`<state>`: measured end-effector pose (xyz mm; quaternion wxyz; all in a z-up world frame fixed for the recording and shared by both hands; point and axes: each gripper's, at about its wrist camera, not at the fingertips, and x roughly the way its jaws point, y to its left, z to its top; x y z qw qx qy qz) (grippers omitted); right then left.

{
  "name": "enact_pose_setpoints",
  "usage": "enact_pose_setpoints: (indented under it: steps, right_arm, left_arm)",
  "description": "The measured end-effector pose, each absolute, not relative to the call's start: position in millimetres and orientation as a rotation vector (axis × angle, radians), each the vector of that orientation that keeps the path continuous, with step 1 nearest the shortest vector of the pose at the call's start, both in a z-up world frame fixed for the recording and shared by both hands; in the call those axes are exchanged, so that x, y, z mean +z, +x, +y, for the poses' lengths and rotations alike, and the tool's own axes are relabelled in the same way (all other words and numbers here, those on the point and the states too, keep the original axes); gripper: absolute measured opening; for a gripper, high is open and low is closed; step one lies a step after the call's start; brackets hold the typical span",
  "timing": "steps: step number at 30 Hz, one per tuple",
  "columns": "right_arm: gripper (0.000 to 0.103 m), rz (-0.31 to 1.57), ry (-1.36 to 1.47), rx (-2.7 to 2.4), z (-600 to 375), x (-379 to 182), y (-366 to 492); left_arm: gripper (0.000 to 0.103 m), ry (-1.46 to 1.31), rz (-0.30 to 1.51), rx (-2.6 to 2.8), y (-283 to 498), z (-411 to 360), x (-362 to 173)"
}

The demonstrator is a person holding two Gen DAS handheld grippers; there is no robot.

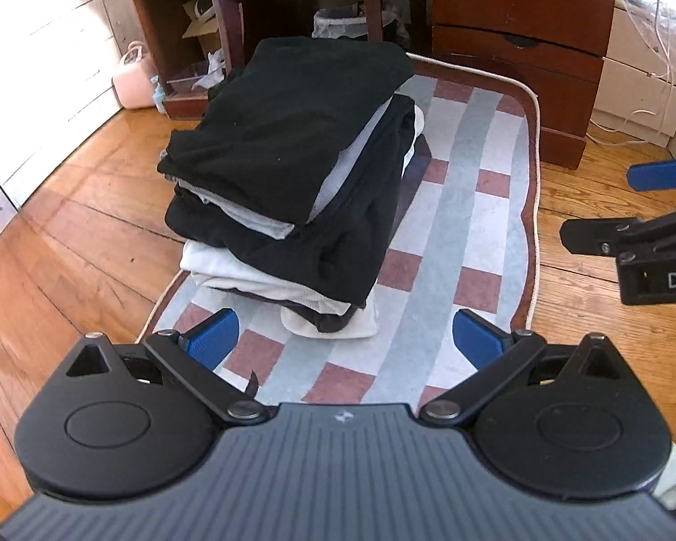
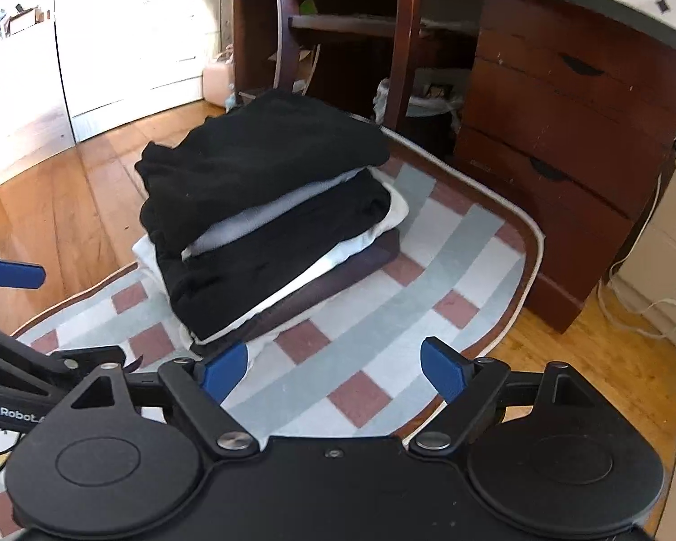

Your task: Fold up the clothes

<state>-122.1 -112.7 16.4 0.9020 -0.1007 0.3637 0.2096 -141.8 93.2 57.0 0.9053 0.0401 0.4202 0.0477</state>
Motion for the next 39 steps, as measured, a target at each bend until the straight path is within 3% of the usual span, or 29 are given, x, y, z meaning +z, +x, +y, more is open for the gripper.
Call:
enact_pose_setpoints:
  steps: [39]
  right_arm:
    - [0.087,0.733,-0.220,0.446,-120,24,-129]
  left_arm:
    - [0.103,0.103,0.836,0.069,-127,75,59]
